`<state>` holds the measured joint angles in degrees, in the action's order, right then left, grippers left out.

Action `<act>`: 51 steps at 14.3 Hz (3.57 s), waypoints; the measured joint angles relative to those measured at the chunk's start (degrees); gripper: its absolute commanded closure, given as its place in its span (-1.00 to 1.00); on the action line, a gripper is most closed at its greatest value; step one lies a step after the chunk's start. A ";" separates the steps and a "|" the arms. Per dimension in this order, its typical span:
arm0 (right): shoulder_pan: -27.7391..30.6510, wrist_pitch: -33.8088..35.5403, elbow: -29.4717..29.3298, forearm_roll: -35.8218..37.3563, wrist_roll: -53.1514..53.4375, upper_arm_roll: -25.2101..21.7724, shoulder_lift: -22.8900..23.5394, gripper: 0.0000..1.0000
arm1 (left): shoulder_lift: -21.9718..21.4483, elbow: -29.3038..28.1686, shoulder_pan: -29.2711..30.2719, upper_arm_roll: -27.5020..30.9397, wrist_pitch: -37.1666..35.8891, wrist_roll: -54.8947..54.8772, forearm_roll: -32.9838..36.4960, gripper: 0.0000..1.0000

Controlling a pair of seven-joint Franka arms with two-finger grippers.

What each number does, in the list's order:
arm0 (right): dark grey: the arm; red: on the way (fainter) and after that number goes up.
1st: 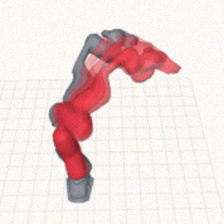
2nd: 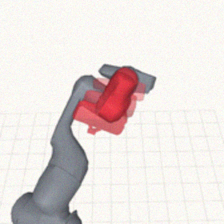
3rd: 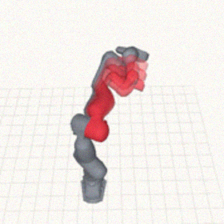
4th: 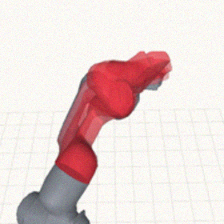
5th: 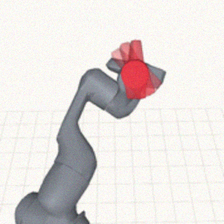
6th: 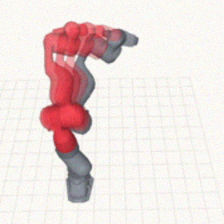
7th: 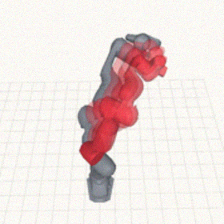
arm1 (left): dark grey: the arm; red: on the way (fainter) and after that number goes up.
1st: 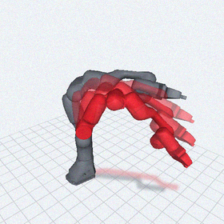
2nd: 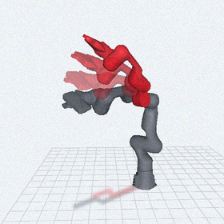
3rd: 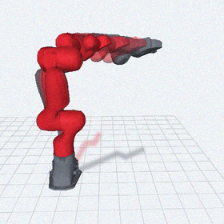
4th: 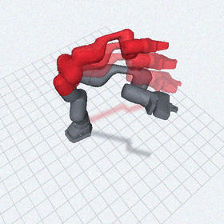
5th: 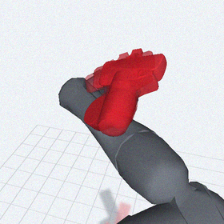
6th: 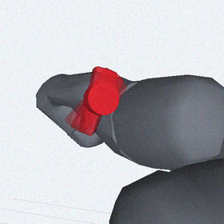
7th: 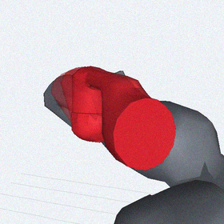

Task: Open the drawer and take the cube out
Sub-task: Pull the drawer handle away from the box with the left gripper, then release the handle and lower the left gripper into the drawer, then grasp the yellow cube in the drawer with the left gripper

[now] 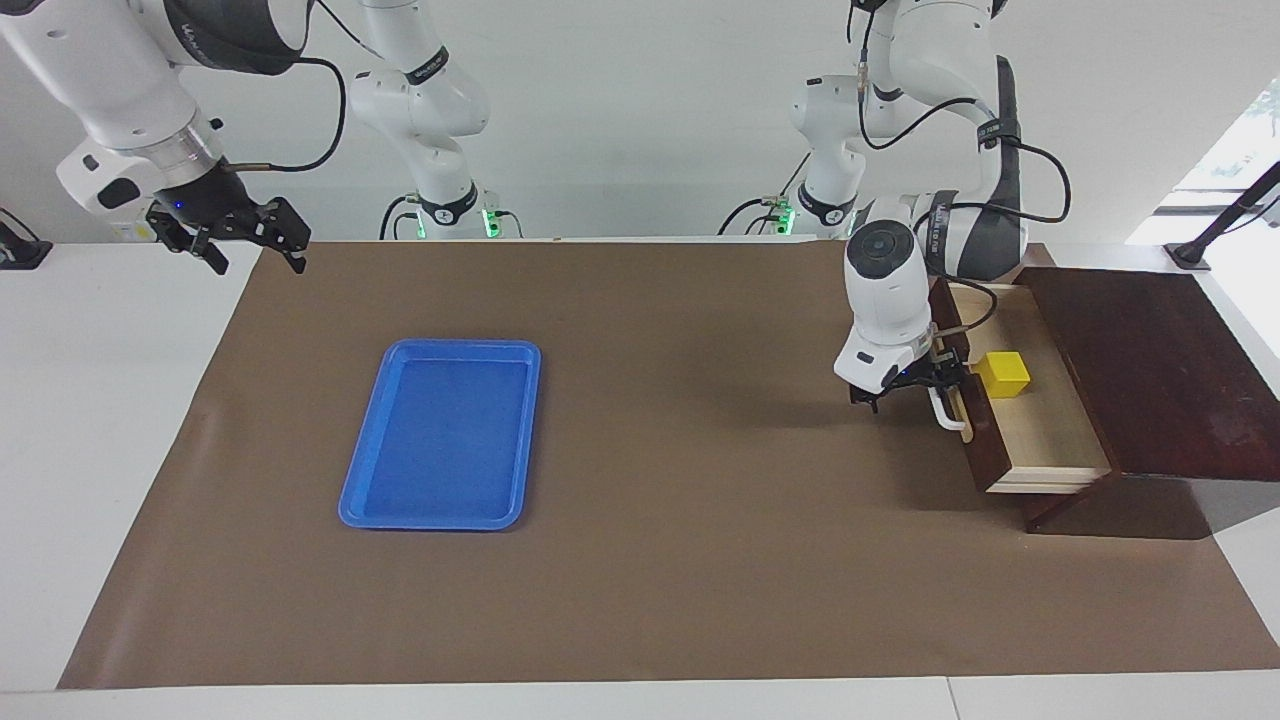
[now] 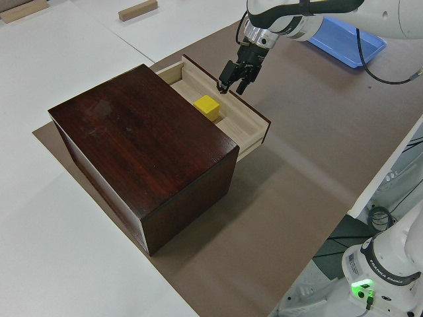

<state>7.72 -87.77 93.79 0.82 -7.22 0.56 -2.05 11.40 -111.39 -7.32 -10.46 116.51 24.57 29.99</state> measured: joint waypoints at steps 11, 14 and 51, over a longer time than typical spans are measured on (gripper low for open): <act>0.07 0.00 -0.01 0.28 0.29 0.26 0.00 -1.00 | -0.22 12.92 -0.11 -0.46 -13.45 -3.98 -5.48 -1.00; 0.10 0.00 -0.01 0.29 0.29 0.19 0.00 -1.00 | -0.43 17.74 0.09 0.19 -16.62 -3.63 -10.19 -1.00; 0.33 0.00 -0.09 0.33 -0.05 -0.16 -0.03 -1.00 | -7.88 0.12 22.20 1.37 -2.40 52.68 -27.17 -1.00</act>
<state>8.04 -87.77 93.71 1.15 -7.27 0.40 -2.08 3.52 -111.27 14.88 -9.09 114.11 77.26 2.82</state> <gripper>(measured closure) 0.000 0.000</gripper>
